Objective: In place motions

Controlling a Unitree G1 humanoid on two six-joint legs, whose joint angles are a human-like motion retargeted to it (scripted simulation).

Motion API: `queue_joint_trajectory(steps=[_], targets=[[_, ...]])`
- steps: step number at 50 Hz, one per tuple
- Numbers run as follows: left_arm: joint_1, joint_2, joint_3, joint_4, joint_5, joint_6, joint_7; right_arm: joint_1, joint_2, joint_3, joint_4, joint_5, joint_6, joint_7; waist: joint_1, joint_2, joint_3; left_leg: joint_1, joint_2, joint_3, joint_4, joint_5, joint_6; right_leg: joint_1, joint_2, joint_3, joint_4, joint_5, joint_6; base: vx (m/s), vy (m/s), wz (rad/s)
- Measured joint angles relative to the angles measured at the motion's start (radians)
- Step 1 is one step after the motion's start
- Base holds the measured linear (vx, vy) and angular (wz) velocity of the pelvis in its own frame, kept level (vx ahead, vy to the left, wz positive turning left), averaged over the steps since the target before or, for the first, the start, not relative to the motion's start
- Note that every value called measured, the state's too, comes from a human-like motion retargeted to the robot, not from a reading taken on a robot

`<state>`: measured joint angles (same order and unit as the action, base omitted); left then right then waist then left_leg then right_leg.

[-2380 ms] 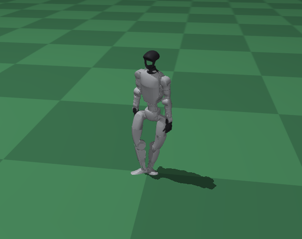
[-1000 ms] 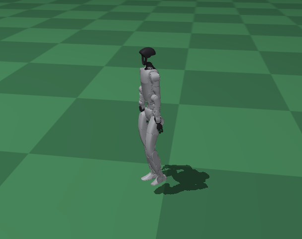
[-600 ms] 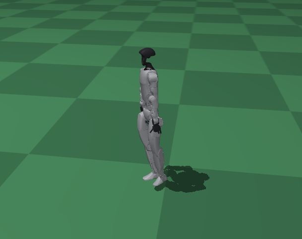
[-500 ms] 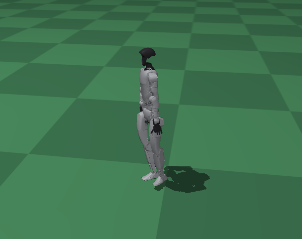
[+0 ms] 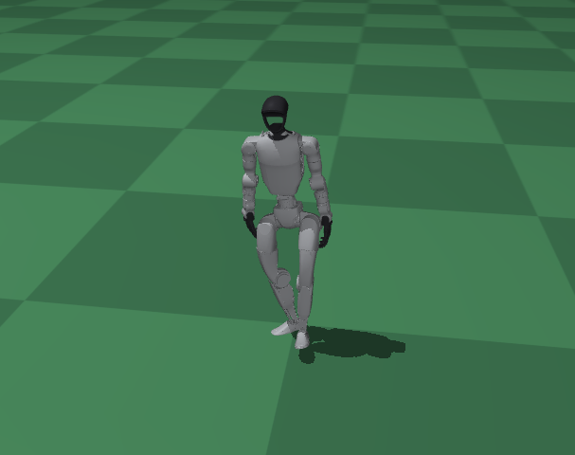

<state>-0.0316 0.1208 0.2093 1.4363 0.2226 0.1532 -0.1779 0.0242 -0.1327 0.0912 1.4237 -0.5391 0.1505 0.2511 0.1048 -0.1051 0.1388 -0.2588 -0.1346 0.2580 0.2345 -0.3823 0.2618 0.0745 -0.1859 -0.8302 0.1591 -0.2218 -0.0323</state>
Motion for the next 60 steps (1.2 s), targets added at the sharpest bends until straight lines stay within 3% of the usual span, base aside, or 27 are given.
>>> queue_joint_trajectory(steps=[3, 5, 7, 10, 13, 16, 18, 20, 22, 28, 36, 40, 44, 46, 49, 52, 60], targets=[[-0.006, -0.003, 0.011, -0.005, -0.041, 0.004, 0.004, 0.04, -0.003, -0.035, -0.003, -0.028, 0.003, -0.037, 0.016, 0.015, -0.007, 0.014, -0.01, 0.126, -0.081, -0.101, -0.023, 0.056, -0.031, -0.245, -0.003, 0.012, 0.058, -0.49, -0.08, 4.01], [-0.009, 0.005, 0.02, -0.008, -0.079, 0.007, 0.015, 0.062, 0.004, -0.056, -0.001, -0.024, 0.005, -0.057, -0.001, 0.021, -0.032, 0.018, 0.029, 0.254, -0.109, -0.167, -0.118, 0.088, -0.011, -0.416, -0.019, 0.018, 0.089, -0.35, -0.34, 4.25], [-0.003, 0.015, 0.035, -0.014, -0.108, 0.007, 0.033, 0.078, 0.018, -0.072, 0.004, -0.011, 0.01, -0.063, -0.023, 0.018, -0.065, 0.024, 0.094, 0.44, -0.104, -0.185, -0.253, 0.111, 0.032, -0.564, -0.052, 0.034, 0.12, -0.24, -0.4, 3.91], [0.02, 0.018, 0.05, -0.02, -0.164, -0.002, 0.085, 0.087, 0.05, -0.108, 0.003, -0.005, 0.026, -0.062, -0.094, 0.02, -0.117, 0.052, 0.19, 0.73, -0.085, -0.097, -0.412, 0.122, 0.097, -0.681, -0.086, 0.075, 0.185, -0.2, -0.33, 3.79], [0.049, -0.004, 0.06, -0.011, -0.258, -0.023, 0.157, 0.083, 0.08, -0.16, -0.012, -0.019, 0.031, -0.087, -0.181, 0.054, -0.161, 0.035, 0.225, 0.722, -0.104, 0.026, -0.4, 0.123, 0.132, -0.671, -0.065, 0.128, 0.244, -0.12, -0.18, 2.96], [0.08, -0.057, 0.134, 0.002, -0.32, -0.043, 0.209, 0.081, 0.074, -0.16, -0.025, 0.006, 0.014, -0.11, -0.23, 0.095, -0.196, 0.045, 0.245, 0.793, -0.145, 0.192, -0.371, 0.12, 0.152, -0.627, -0.036, 0.119, 0.258, -0.06, 0.08, 1.3], [0.104, -0.085, 0.188, 0.0, -0.331, -0.054, 0.215, 0.074, 0.062, -0.134, -0.023, 0.04, 0.01, -0.108, -0.248, 0.101, -0.206, 0.026, 0.229, 0.726, -0.166, 0.273, -0.339, 0.124, 0.151, -0.615, -0.033, 0.085, 0.257, -0.02, 0.23, 0.18], [0.123, -0.102, 0.232, 0.002, -0.317, -0.058, 0.204, 0.064, 0.055, -0.101, -0.01, 0.074, 0.014, -0.094, -0.244, 0.08, -0.218, 0.006, 0.202, 0.67, -0.145, 0.25, -0.342, 0.128, 0.13, -0.604, -0.042, 0.043, 0.25, -0.02, 0.24, -0.33], [0.123, -0.101, 0.252, 0.02, -0.284, -0.048, 0.185, 0.044, 0.058, -0.086, 0.003, 0.103, 0.029, -0.07, -0.225, 0.047, -0.219, 0.027, 0.204, 0.72, -0.112, 0.248, -0.373, 0.132, 0.109, -0.616, -0.052, 0.02, 0.246, -0.09, 0.19, -0.27], [0.082, -0.106, 0.236, 0.068, -0.275, -0.035, 0.191, 0.005, 0.066, -0.092, -0.055, 0.079, 0.008, -0.023, -0.073, 0.007, -0.138, 0.08, 0.176, 0.732, -0.103, 0.193, -0.376, 0.177, 0.053, -0.594, -0.035, 0.04, 0.24, -0.14, 0.18, -0.49], [0.076, -0.096, 0.19, 0.023, -0.178, -0.036, 0.138, 0.013, 0.046, -0.084, -0.08, 0.065, -0.011, -0.055, -0.086, 0.047, -0.137, 0.072, 0.152, 0.663, -0.107, 0.136, -0.346, 0.214, 0.052, -0.645, -0.017, 0.145, 0.239, -0.1, 0.23, 0.5], [0.097, -0.075, 0.132, -0.051, -0.101, -0.048, 0.088, 0.022, 0.036, -0.117, -0.049, 0.106, 0.012, -0.03, -0.062, 0.091, -0.124, 0.101, 0.17, 0.617, -0.117, 0.124, -0.372, 0.265, 0.054, -0.622, 0.041, 0.234, 0.221, -0.07, 0.16, 0.78], [0.127, -0.06, 0.087, -0.066, -0.066, -0.057, 0.089, 0.056, 0.03, -0.135, -0.037, 0.111, 0.014, -0.043, -0.117, 0.166, -0.145, 0.123, 0.211, 0.533, -0.127, 0.113, -0.366, 0.294, 0.048, -0.482, 0.177, 0.317, 0.136, 0.11, 0.04, 1.49], [0.121, -0.057, 0.076, -0.034, -0.065, -0.051, 0.095, 0.077, 0.029, -0.137, -0.034, 0.119, 0.01, -0.062, -0.17, 0.197, -0.159, 0.121, 0.219, 0.457, -0.129, 0.109, -0.353, 0.251, 0.028, -0.329, 0.293, 0.311, 0.094, 0.1, 0.02, 2.15], [0.083, -0.054, 0.079, 0.023, -0.079, -0.029, 0.098, 0.083, 0.035, -0.144, -0.023, 0.143, 0.01, -0.073, -0.251, 0.211, -0.164, 0.12, 0.194, 0.341, -0.151, 0.122, -0.326, 0.095, 0.017, -0.017, 0.488, 0.247, 0.112, -0.03, -0.03, 2.39], [0.053, -0.057, 0.089, 0.038, -0.116, -0.024, 0.092, 0.075, 0.045, -0.149, -0.028, 0.152, 0.014, -0.049, -0.273, 0.205, -0.156, 0.126, 0.176, 0.278, -0.171, 0.134, -0.298, -0.016, 0.087, 0.212, 0.552, 0.227, 0.089, -0.07, -0.06, 1.58], [0.017, -0.054, 0.056, 0.036, -0.112, -0.042, 0.079, 0.053, 0.058, -0.135, -0.096, 0.127, -0.007, -0.041, -0.303, 0.204, -0.143, 0.113, 0.166, 0.159, -0.17, 0.15, -0.255, -0.218, 0.147, 0.409, 0.527, 0.158, -0.012, -0.03, -0.02, 1.21]])
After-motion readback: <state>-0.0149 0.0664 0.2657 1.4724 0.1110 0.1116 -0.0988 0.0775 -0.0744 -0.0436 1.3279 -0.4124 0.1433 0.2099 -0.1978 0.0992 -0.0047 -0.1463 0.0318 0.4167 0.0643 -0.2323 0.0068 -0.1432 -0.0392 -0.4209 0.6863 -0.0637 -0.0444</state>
